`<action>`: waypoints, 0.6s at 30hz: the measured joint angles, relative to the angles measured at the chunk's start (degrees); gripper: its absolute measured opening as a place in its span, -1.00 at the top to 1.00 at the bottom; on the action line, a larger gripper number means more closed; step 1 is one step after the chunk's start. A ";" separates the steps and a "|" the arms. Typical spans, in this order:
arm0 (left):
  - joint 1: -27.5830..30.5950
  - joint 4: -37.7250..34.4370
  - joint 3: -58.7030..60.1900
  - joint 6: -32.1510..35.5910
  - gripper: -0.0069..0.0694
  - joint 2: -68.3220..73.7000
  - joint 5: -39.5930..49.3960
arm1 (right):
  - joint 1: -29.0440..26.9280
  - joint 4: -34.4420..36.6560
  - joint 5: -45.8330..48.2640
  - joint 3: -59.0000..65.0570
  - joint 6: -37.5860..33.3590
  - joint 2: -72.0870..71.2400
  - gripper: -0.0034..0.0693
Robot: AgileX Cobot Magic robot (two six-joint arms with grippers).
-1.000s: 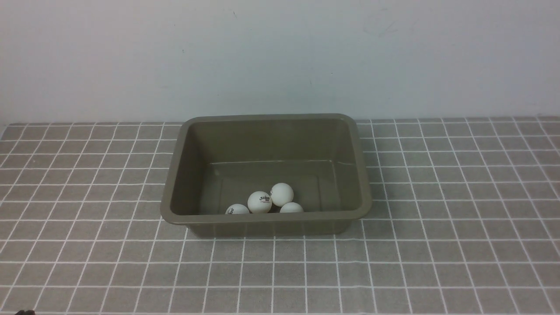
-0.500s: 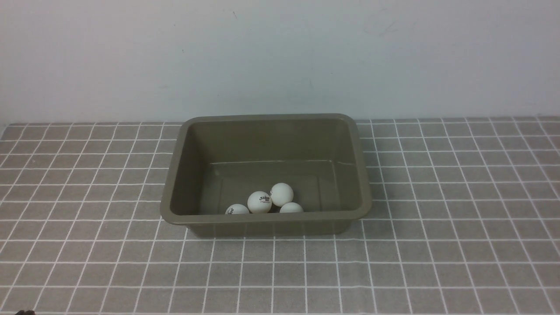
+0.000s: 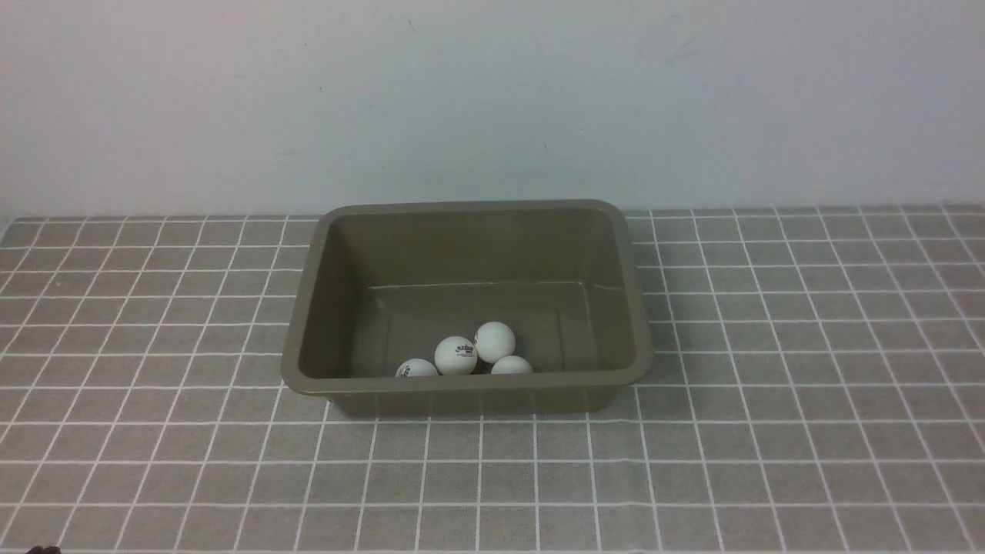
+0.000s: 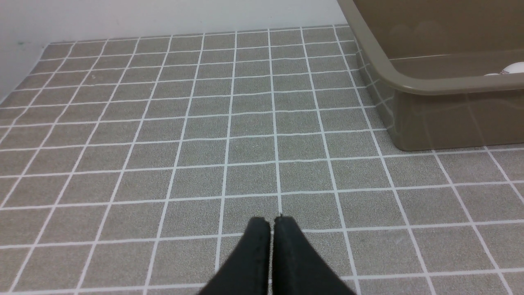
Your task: Put the table tennis balls into the box on the grey coffee tablecloth.
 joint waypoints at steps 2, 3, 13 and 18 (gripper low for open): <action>0.00 0.00 0.00 -0.02 0.83 0.00 0.00 | -5.31 -0.28 -0.01 3.82 -0.12 0.00 0.95; 0.00 0.00 0.00 -0.02 0.83 0.00 0.00 | -8.82 -0.43 -0.01 6.44 -0.12 0.00 0.95; 0.00 0.00 0.00 -0.07 0.83 0.00 0.02 | -15.73 -0.82 0.34 14.07 -0.12 0.08 0.95; 0.00 0.00 0.00 -0.07 0.83 0.00 0.02 | -15.73 -0.82 0.28 14.07 -0.12 0.08 0.95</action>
